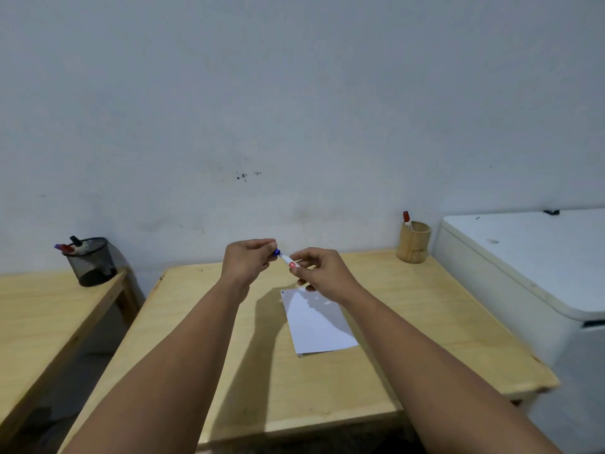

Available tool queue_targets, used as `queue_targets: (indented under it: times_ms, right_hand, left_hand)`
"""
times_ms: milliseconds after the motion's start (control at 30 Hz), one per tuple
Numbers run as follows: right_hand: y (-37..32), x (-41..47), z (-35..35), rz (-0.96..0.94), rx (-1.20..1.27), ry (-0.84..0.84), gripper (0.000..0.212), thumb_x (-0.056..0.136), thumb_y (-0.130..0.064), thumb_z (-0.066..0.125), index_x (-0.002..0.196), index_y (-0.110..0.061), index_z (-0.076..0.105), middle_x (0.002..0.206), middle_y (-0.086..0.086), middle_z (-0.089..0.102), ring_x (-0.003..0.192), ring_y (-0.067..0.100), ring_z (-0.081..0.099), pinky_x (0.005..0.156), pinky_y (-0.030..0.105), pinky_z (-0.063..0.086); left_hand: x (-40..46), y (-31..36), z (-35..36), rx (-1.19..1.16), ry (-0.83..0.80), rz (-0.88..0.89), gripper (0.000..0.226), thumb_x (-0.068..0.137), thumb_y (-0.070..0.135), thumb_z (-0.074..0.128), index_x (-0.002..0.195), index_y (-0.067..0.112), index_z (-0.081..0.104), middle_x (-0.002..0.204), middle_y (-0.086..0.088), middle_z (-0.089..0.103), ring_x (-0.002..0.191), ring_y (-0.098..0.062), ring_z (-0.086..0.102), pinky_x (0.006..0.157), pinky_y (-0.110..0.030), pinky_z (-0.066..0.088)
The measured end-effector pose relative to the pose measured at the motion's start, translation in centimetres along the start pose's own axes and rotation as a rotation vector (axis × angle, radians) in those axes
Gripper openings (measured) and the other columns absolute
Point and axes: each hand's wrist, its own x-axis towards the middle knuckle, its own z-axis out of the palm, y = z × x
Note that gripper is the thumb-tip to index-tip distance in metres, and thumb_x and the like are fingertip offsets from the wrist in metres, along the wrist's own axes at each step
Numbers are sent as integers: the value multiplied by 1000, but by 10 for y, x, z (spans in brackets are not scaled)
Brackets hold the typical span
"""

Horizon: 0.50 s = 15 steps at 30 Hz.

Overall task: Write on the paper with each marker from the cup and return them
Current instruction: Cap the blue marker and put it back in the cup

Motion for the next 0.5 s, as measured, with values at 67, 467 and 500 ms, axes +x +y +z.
queue_targets:
  times_ms: [67, 467, 500]
  right_hand:
    - [-3, -3, -4, -2, 1, 1, 19, 97, -16, 78, 116, -18, 78, 101, 3, 76, 67, 10, 73, 61, 20, 55]
    - [21, -17, -51, 82, 77, 134, 12, 94, -10, 78, 103, -19, 76, 94, 3, 73, 65, 9, 73, 62, 22, 58]
    - [26, -17, -60, 87, 75, 156, 14, 95, -10, 77, 105, -20, 76, 94, 4, 73, 65, 9, 72, 63, 22, 58]
  left_hand:
    - [-3, 3, 4, 40, -6, 22, 7, 94, 11, 72, 97, 13, 78, 88, -5, 77, 81, -16, 74, 88, -33, 54]
    - [-2, -2, 73, 237, -175, 27, 21, 98, 21, 64, 98, 6, 79, 99, -10, 78, 90, -21, 73, 90, -41, 61]
    - [0, -2, 84, 263, -218, 28, 23, 99, 23, 62, 105, 9, 78, 108, -8, 77, 98, -22, 72, 94, -43, 59]
